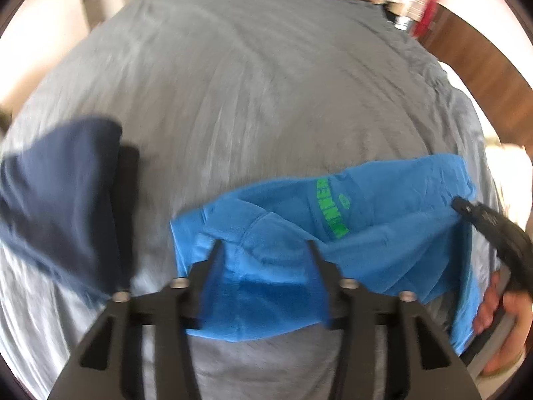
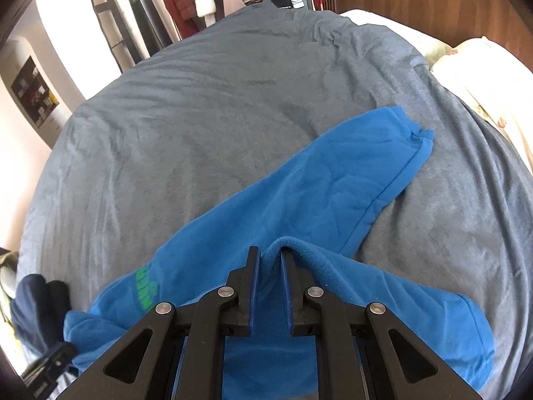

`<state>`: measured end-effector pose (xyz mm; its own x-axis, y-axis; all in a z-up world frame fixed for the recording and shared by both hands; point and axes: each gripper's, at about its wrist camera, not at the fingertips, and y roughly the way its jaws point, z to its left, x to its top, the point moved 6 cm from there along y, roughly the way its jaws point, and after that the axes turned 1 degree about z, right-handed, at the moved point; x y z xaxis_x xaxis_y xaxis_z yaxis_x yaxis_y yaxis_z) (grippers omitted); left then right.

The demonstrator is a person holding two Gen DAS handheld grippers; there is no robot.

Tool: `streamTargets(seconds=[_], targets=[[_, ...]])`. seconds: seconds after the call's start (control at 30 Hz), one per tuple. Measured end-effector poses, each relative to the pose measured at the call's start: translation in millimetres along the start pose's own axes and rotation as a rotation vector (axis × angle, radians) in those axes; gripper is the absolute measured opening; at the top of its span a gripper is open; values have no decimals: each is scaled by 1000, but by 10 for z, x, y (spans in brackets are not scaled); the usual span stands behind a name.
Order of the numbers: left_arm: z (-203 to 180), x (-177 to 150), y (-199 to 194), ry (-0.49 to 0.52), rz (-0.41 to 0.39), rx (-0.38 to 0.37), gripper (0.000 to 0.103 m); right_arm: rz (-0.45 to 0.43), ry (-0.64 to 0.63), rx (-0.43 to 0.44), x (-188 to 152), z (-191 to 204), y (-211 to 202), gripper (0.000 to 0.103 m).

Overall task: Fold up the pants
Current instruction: 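Lift the waistband with both grippers and fold it over toward the cuffs, then lay the folded waistband down and open both grippers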

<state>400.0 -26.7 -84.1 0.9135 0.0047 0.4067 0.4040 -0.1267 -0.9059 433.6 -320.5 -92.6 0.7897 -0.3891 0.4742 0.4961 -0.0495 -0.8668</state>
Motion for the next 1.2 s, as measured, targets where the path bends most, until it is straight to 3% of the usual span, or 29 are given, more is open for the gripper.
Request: streamTargets(seconds=[0.23, 0.4, 0.57, 0.67, 0.73, 0.83, 1.0, 1.13, 1.2], targets=[[51, 87, -1, 282, -63, 12, 58, -14, -8, -38, 131, 48, 213, 13], [89, 230, 328, 440, -12, -33, 58, -22, -68, -76, 178, 181, 346, 13], [212, 462, 658, 415, 43, -64, 58, -6, -77, -115, 190, 223, 485, 13], [185, 482, 844, 358, 132, -188, 57, -5, -93, -132, 199, 262, 564, 13], [156, 475, 915, 349, 153, -223, 53, -3, -91, -132, 205, 272, 600, 13], [128, 541, 938, 344, 109, -208, 45, 9, -71, -131, 222, 237, 663, 13], [139, 683, 1016, 307, 67, -205, 46, 10, -72, -140, 234, 208, 729, 13], [170, 720, 1233, 268, 86, -191, 51, 10, -49, -156, 259, 181, 793, 13], [202, 764, 1287, 240, 77, -166, 62, 14, -41, -163, 260, 182, 835, 13]])
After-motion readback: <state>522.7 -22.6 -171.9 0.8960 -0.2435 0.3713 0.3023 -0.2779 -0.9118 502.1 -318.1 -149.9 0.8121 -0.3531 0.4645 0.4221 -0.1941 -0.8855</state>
